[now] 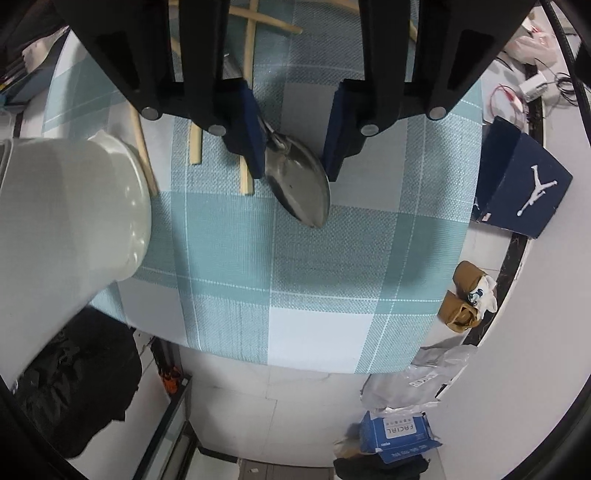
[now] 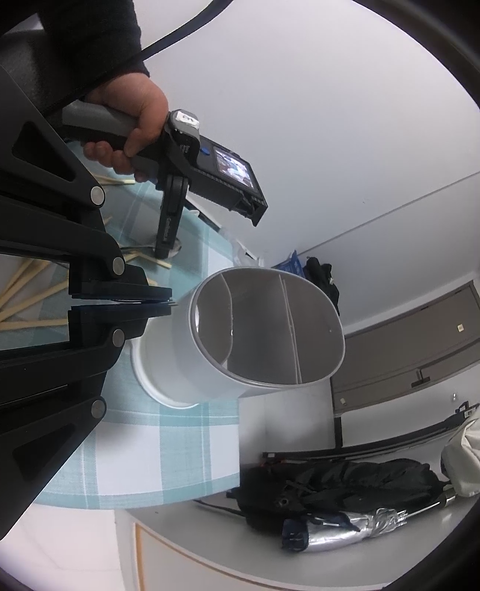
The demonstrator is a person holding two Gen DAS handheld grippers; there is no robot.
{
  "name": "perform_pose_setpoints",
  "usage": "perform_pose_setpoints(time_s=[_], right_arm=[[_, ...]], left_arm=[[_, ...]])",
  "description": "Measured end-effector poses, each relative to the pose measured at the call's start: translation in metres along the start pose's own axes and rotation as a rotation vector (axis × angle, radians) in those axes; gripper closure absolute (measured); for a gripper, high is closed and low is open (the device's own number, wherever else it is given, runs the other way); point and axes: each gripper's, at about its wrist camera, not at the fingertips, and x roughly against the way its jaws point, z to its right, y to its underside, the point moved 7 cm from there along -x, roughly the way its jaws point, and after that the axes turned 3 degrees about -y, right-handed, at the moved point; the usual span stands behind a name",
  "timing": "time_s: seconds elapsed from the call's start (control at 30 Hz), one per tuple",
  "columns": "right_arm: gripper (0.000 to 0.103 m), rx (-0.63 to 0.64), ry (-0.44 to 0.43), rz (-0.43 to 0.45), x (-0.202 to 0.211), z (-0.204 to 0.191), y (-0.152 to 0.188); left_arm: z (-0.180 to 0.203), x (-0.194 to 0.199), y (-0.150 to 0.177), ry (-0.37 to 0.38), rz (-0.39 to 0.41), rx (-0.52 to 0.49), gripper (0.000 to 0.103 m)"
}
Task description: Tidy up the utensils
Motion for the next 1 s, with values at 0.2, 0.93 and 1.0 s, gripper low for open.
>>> perform_pose_setpoints(time_s=[0.2,0.93,1.0], right_arm=[[0.102,-0.001,0.010,0.014,0.005,0.002,-0.003],[0.102,0.022,0.040,0.032,0.010,-0.001,-0.002],[0.102,0.030,0.047,0.041,0.013,-0.001,-0.004]], left_arm=[[0.001,0.002,0.000,0.029,0.022,0.008,0.100],[0.005,0.047,-0.002,0.189,0.124,0.052,0.103],[0.007,0.058,-0.003,0.222,0.153,0.059,0.103]])
